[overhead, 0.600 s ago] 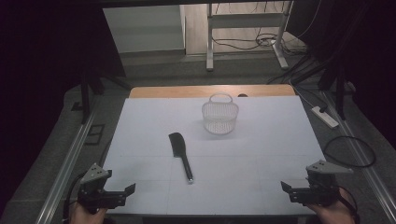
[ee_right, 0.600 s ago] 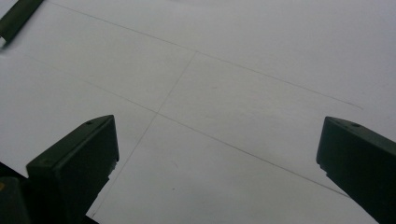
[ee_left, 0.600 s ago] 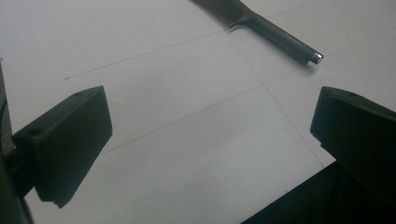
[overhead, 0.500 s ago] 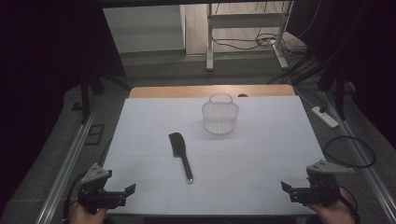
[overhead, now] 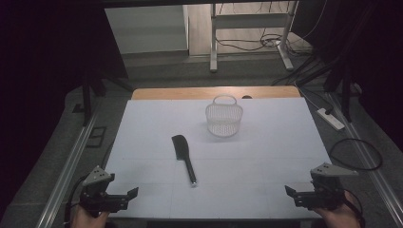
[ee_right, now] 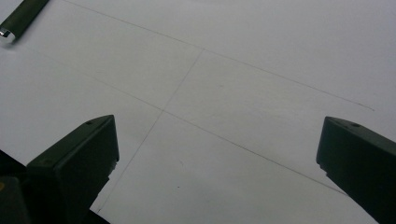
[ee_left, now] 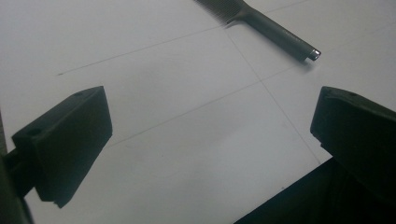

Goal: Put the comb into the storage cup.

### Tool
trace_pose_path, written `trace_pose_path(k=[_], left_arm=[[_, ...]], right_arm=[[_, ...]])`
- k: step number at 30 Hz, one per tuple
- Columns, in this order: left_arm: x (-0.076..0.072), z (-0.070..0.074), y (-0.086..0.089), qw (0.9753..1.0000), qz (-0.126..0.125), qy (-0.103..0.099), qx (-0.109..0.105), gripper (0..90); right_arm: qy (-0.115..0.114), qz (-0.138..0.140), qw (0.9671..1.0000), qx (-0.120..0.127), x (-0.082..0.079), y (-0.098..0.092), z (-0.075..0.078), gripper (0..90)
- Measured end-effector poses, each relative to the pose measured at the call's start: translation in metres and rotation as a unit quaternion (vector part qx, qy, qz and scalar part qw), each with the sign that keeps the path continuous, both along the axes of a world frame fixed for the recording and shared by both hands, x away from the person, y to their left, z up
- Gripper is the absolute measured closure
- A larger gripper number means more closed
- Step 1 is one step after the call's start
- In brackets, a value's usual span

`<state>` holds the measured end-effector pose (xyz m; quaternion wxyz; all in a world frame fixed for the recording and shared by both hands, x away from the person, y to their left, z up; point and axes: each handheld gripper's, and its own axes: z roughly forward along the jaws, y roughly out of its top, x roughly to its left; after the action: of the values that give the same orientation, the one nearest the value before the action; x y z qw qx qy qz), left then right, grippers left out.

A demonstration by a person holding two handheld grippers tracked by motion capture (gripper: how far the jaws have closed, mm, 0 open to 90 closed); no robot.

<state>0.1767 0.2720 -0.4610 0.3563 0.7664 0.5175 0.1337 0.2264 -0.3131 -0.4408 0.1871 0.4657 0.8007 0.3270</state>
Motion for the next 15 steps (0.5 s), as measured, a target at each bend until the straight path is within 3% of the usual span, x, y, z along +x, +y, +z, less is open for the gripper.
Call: trace_pose_path(k=[5,15], left_arm=[[0.0015,-0.0003,0.001,0.9999,-0.001,0.007,-0.008,0.0],[0.002,0.003,-0.0012,0.9999,-0.006,0.002,-0.01,0.0]], right_arm=[[0.002,0.0,1.0,0.002,0.0003,-0.0006,-0.0002,0.0],[0.0,0.0,1.0,0.004,0.0002,-0.0006,0.0001,0.0]])
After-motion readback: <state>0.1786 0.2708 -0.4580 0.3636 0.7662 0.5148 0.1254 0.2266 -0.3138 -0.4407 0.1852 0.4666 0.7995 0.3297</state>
